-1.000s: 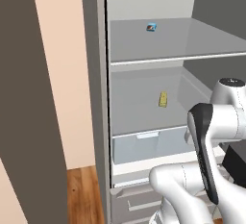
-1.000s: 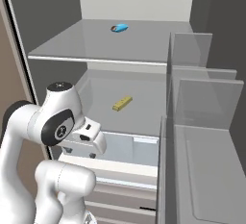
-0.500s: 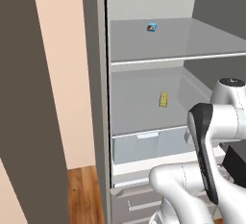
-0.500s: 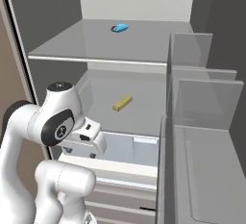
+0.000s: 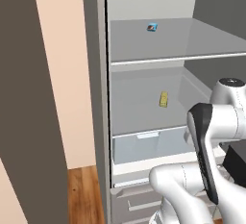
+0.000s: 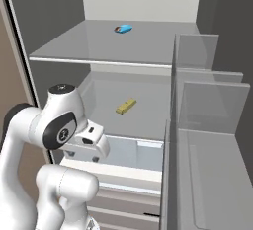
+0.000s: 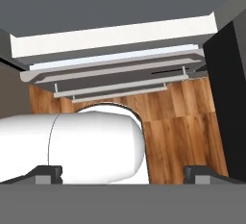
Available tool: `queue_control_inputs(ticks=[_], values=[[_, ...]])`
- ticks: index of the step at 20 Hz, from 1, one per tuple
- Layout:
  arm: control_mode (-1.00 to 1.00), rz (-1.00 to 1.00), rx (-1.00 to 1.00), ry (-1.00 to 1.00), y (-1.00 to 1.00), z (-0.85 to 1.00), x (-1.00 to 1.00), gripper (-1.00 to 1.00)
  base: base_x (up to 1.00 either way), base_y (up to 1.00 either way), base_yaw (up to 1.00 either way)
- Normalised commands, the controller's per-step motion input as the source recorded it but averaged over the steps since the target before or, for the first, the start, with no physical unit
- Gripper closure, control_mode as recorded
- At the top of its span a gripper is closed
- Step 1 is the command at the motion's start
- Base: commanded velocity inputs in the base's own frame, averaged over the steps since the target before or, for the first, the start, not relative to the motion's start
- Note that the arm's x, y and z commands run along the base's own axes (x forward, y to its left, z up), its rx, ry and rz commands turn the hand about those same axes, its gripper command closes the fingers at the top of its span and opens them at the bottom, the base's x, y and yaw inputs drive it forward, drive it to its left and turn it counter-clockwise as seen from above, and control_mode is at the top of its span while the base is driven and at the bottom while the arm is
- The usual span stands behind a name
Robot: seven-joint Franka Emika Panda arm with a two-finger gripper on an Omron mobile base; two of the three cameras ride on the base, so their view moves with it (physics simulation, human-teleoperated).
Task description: Retrieve the butter from the fridge and place it on a plate on the dining table. Then retrieve the butter knife by the fridge and place it near the plate.
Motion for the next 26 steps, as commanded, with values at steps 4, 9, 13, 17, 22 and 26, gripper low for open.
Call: queue_control_inputs(ticks=[4,9,13,17,22,26], values=[[-1.00,0.00,0.01,-0.17,0.11,-0.26,0.71,-1.00,0.00,0.00,0.00],[-1.00,0.00,0.00,-0.10,0.14,-0.15,0.86,-1.00,0.00,0.00,0.00],[-1.00,0.00,0.00,0.00,0.00,0.00,0.75,-1.00,0.00,0.00,0.00],[-1.00,-0.04,0.00,0.00,0.00,0.00,1.00,-1.00,0.00,0.00,0.00],[-1.00,-0.08,0.00,-0.04,-0.03,-0.09,0.92,-1.00,0.00,0.00,0.00],[-1.00,-0.10,0.00,-0.04,-0.24,-0.17,0.87,-1.00,0.00,0.00,0.00]])
